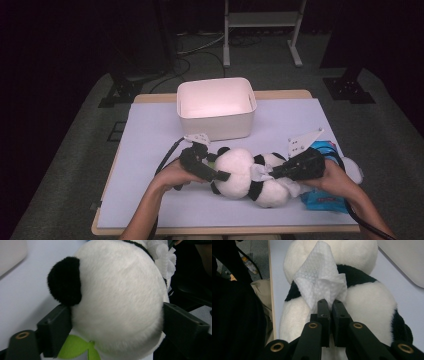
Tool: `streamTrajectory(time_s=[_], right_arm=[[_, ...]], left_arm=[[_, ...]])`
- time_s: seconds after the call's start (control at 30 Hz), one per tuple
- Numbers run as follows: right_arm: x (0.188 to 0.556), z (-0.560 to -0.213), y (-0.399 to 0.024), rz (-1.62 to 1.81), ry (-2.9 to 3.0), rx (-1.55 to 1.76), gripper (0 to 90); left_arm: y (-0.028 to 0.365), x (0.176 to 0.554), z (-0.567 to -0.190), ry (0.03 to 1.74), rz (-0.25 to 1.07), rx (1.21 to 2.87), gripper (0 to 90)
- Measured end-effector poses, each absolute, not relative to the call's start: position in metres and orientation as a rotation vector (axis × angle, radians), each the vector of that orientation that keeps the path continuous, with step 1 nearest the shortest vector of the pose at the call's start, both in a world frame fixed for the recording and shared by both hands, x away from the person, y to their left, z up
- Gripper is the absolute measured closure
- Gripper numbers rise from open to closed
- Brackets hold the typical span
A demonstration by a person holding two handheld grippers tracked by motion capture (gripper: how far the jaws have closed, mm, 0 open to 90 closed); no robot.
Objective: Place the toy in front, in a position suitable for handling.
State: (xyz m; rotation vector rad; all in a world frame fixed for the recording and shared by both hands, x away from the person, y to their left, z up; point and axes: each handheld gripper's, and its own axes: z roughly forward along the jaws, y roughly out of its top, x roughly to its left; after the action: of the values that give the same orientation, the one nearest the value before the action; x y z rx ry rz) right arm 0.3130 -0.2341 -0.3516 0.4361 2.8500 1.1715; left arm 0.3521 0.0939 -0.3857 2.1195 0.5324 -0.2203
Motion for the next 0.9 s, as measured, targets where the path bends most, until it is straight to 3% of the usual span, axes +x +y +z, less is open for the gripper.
streamTrajectory(time_s=[0.1,0.2,0.5,0.73,0.9], right_arm=[[0.315,-0.35,-0.232,1.17,2.839,0.449,85.1],[0.317,-0.347,-0.23,1.194,2.825,0.451,85.1],[0.327,-0.326,-0.209,1.287,2.767,0.436,85.2],[0.327,-0.319,-0.179,1.318,2.756,0.361,85.0],[0.331,-0.324,-0.185,1.327,2.767,0.396,85.0]], left_arm=[[0.097,0.351,-0.386,0.507,-0.183,2.111,33.9],[0.102,0.347,-0.382,0.504,-0.129,2.099,40.3],[0.109,0.33,-0.352,0.475,0.093,2.128,40.7],[0.107,0.319,-0.346,0.477,0.147,2.141,40.6],[0.114,0.313,-0.344,0.476,0.163,2.133,40.7]])
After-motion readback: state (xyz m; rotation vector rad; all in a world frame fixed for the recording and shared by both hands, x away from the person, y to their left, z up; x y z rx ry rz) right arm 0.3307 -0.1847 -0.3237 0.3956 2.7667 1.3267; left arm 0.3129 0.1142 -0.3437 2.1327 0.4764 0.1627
